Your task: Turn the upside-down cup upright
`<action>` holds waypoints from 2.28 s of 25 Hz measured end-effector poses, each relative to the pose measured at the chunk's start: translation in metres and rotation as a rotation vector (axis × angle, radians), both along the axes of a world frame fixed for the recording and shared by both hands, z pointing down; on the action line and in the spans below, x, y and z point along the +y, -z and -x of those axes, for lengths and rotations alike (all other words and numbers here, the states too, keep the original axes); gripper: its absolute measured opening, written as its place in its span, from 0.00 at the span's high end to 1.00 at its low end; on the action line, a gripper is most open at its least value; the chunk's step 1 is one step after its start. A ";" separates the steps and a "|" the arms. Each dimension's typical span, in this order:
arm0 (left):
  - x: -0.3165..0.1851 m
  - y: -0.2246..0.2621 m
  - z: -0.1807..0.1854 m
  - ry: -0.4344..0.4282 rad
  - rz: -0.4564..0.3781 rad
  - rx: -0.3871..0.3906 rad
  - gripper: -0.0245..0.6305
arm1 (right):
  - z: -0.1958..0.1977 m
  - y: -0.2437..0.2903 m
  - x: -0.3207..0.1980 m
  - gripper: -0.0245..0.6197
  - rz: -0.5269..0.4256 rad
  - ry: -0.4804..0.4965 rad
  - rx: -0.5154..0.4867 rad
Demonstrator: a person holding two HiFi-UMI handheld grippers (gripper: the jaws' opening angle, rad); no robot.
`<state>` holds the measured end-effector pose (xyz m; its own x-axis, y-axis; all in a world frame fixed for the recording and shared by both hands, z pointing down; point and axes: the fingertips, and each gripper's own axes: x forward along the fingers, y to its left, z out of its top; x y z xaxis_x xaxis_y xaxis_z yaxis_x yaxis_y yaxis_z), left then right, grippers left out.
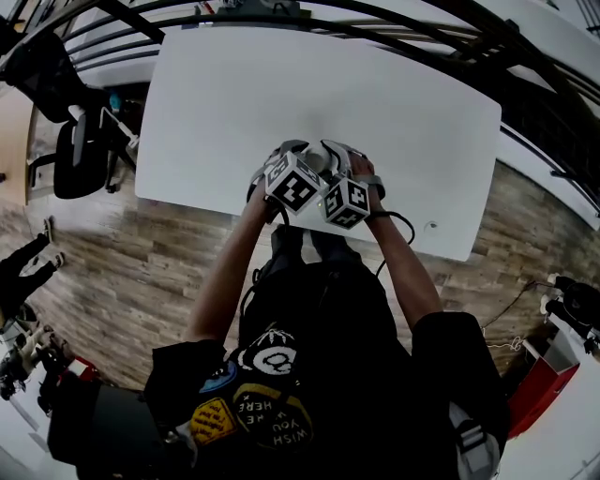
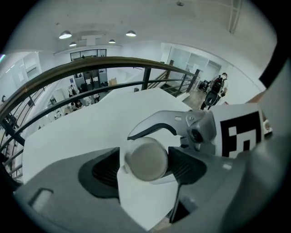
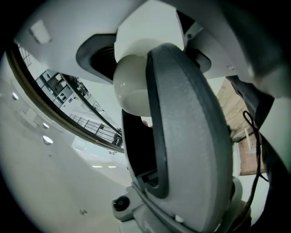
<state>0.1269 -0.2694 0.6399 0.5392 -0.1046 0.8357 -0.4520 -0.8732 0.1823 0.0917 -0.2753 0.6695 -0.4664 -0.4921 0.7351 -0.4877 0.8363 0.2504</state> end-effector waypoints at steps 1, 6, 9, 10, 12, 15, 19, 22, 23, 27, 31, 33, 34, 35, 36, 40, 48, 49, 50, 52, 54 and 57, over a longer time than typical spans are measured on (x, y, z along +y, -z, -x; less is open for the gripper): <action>0.001 0.000 -0.001 -0.014 0.022 0.008 0.45 | 0.000 0.000 0.001 0.36 -0.008 0.026 0.026; 0.005 -0.004 0.008 -0.012 0.149 0.024 0.47 | -0.001 -0.010 0.011 0.35 0.017 0.158 0.126; 0.014 -0.001 0.005 0.011 0.240 0.124 0.48 | 0.000 -0.003 0.023 0.35 0.091 0.205 0.094; 0.016 0.000 0.005 0.020 0.265 0.155 0.48 | 0.001 0.000 0.026 0.35 0.109 0.224 0.069; 0.018 0.002 0.007 0.046 0.306 0.202 0.48 | 0.002 0.006 0.031 0.35 0.121 0.253 0.005; 0.012 0.009 0.010 0.119 0.370 0.287 0.48 | -0.002 0.014 0.028 0.35 0.092 0.238 -0.123; -0.004 0.022 0.021 0.238 0.421 0.433 0.48 | -0.019 0.025 0.015 0.35 0.118 0.077 -0.377; -0.012 0.034 0.028 0.302 0.428 0.539 0.48 | -0.031 0.042 0.014 0.43 0.227 -0.058 -0.631; -0.014 0.040 0.028 0.311 0.432 0.578 0.48 | -0.031 0.049 0.014 0.47 0.266 -0.083 -0.712; -0.016 0.055 0.028 0.276 0.412 0.662 0.48 | -0.018 0.072 0.019 0.59 0.404 -0.041 -0.965; -0.012 0.060 0.034 0.204 0.377 0.698 0.48 | -0.002 0.081 0.034 0.82 0.482 0.055 -1.034; -0.017 0.061 0.040 0.225 0.330 0.725 0.48 | 0.001 0.085 0.032 0.84 0.466 0.053 -1.048; -0.022 0.058 0.046 0.253 0.285 0.718 0.51 | 0.001 0.085 0.029 0.89 0.455 0.038 -1.043; -0.027 0.053 0.053 0.282 0.229 0.690 0.55 | 0.001 0.083 0.026 0.89 0.445 0.012 -1.019; -0.031 0.047 0.061 0.300 0.175 0.646 0.55 | -0.001 0.077 0.022 0.87 0.433 -0.016 -0.973; -0.035 0.028 0.082 0.330 0.028 0.469 0.78 | -0.006 0.049 0.008 0.90 0.401 -0.063 -0.763; -0.024 0.025 0.100 0.389 -0.051 0.427 0.96 | 0.012 -0.016 -0.031 0.91 0.318 0.056 -0.184; -0.023 0.024 0.104 0.397 -0.053 0.423 0.96 | 0.015 -0.025 -0.035 0.91 0.314 0.101 -0.091; -0.022 0.022 0.107 0.407 -0.051 0.423 0.96 | 0.017 -0.034 -0.039 0.91 0.307 0.150 0.006; -0.018 0.019 0.114 0.426 -0.042 0.423 0.96 | 0.021 -0.050 -0.045 0.91 0.291 0.248 0.192; -0.010 0.015 0.122 0.427 -0.033 0.403 0.96 | 0.024 -0.062 -0.049 0.91 0.279 0.328 0.346; -0.002 0.013 0.133 0.433 -0.021 0.396 0.96 | 0.027 -0.081 -0.052 0.91 0.298 0.403 0.540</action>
